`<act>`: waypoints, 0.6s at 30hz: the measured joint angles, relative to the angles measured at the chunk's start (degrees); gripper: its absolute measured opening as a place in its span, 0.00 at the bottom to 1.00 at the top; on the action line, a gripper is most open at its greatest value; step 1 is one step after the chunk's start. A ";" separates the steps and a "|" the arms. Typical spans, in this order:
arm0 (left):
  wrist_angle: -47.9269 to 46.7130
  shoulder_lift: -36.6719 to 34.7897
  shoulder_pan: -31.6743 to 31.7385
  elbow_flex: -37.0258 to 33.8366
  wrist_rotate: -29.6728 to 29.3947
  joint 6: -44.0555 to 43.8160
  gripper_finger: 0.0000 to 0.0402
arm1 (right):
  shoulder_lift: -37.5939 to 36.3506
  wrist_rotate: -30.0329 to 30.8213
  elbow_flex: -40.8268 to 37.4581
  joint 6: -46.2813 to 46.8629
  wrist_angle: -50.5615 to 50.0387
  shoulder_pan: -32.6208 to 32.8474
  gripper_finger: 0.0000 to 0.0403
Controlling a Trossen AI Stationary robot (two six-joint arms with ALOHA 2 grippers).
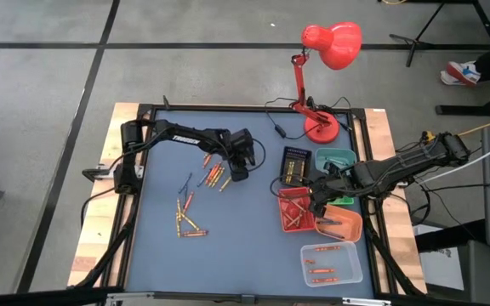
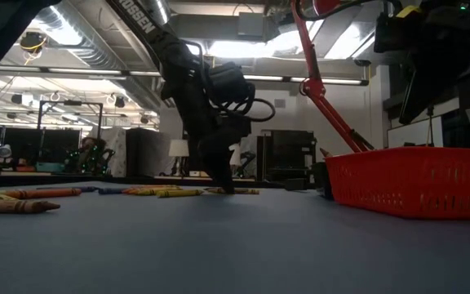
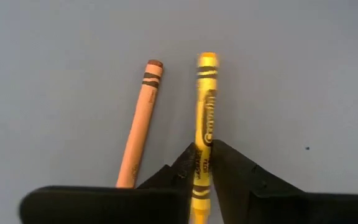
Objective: Sort crayons
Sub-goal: Put the yellow crayon into the black basket
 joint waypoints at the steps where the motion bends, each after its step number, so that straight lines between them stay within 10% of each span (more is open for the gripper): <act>1: -0.02 0.02 -0.04 -0.04 0.06 -0.02 0.09 | 0.00 0.00 0.00 0.00 0.00 0.00 0.36; 18: -0.45 0.52 -2.21 4.03 4.26 -10.24 0.02 | -0.02 0.00 -0.02 0.00 0.00 -0.07 0.36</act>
